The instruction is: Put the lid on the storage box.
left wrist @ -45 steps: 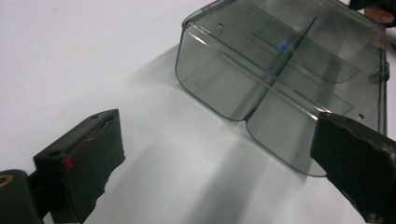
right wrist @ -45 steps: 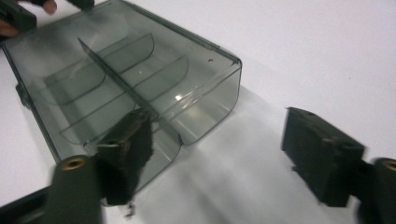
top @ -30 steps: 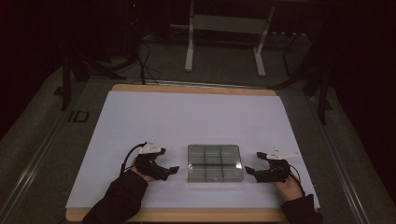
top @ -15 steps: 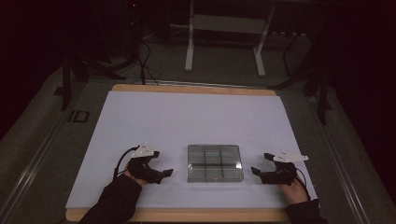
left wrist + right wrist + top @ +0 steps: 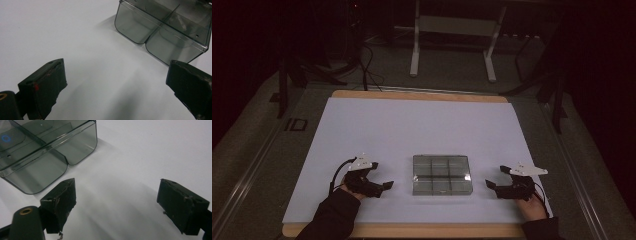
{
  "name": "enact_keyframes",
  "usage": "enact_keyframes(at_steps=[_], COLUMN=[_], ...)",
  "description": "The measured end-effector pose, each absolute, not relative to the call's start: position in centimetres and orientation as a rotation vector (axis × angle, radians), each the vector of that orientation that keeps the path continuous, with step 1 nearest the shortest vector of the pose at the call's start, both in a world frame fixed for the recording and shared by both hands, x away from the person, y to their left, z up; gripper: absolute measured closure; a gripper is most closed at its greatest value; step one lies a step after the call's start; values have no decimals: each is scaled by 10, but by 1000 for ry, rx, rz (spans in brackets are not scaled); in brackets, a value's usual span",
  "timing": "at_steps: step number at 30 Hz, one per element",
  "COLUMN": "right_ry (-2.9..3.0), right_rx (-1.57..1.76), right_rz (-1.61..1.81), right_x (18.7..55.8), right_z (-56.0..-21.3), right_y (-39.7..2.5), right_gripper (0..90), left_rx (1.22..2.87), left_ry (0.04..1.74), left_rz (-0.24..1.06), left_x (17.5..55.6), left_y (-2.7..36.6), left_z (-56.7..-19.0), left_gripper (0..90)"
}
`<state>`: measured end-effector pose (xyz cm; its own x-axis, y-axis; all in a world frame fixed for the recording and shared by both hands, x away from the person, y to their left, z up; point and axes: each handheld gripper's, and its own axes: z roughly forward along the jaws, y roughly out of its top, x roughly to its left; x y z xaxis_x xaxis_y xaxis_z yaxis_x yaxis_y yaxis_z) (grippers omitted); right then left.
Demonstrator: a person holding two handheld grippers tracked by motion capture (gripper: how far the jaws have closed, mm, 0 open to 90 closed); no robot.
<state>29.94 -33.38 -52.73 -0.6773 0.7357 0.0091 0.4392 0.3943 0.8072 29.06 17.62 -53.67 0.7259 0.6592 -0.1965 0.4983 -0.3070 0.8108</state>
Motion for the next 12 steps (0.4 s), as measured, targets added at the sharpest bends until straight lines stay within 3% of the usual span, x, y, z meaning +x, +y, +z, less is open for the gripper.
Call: enact_keyframes(at_steps=[12], right_ry=[2297], right_rx=[1041], right_rz=[1164], right_x=[300], right_z=[-531], right_y=[-336], right_gripper=[155], left_rx=[1942], left_ry=[886], left_rz=[224], left_x=[288], left_y=[179], left_z=[-540], left_gripper=[40])
